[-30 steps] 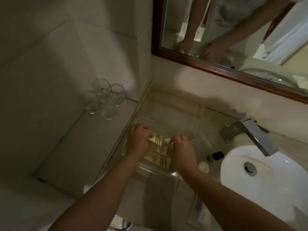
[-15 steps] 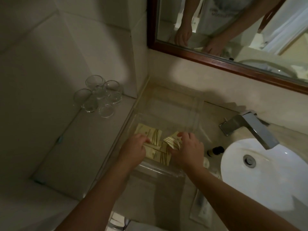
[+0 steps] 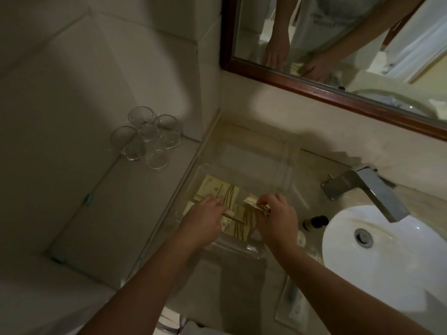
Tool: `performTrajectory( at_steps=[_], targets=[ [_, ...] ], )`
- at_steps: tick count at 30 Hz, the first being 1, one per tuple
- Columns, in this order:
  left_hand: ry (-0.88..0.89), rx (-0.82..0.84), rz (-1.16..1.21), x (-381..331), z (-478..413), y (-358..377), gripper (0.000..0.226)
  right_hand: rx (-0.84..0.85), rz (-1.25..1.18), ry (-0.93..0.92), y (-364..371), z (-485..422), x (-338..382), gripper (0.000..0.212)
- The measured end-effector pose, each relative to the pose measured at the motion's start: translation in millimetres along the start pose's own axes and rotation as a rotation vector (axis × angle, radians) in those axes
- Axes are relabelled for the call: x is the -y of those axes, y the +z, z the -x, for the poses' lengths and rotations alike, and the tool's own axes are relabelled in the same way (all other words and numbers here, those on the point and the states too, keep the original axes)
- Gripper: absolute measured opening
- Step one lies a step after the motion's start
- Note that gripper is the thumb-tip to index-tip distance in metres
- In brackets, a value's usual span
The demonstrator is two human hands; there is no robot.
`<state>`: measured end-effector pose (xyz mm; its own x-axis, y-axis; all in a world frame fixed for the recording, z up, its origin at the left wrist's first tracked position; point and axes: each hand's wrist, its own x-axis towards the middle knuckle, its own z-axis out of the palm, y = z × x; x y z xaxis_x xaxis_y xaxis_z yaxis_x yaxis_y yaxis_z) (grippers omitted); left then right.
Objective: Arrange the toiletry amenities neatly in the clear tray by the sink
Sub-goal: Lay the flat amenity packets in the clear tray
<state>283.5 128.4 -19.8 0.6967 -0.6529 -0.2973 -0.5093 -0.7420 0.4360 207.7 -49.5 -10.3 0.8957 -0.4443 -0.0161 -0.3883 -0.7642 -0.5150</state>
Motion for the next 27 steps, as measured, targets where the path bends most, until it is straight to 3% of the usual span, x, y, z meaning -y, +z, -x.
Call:
performTrajectory(
  at_steps=[5, 14, 17, 21, 23, 27],
  targets=[
    [-0.019, -0.058, -0.067, -6, 4, 6, 0.045, 0.013, -0.113, -0.01, -2, -3, 1, 0.024],
    [0.075, -0.034, -0.138, -15, 14, 28, 0.054, 0.139, -0.113, 0.041, -9, -30, -14, 0.025],
    [0.061, -0.033, -0.156, -13, 14, 29, 0.057, 0.279, -0.016, -0.02, -10, -36, -15, 0.027],
    [0.046, -0.044, -0.18, -14, 9, 28, 0.06, 0.442, 0.197, -0.091, -11, -31, -13, 0.048],
    [0.039, -0.057, -0.168, -14, 7, 27, 0.058, 0.442, 0.294, -0.092, -10, -26, -10, 0.058],
    [0.015, -0.042, -0.151, -14, 5, 28, 0.057, 0.341, 0.363, -0.089, -2, -19, -7, 0.054]
  ],
)
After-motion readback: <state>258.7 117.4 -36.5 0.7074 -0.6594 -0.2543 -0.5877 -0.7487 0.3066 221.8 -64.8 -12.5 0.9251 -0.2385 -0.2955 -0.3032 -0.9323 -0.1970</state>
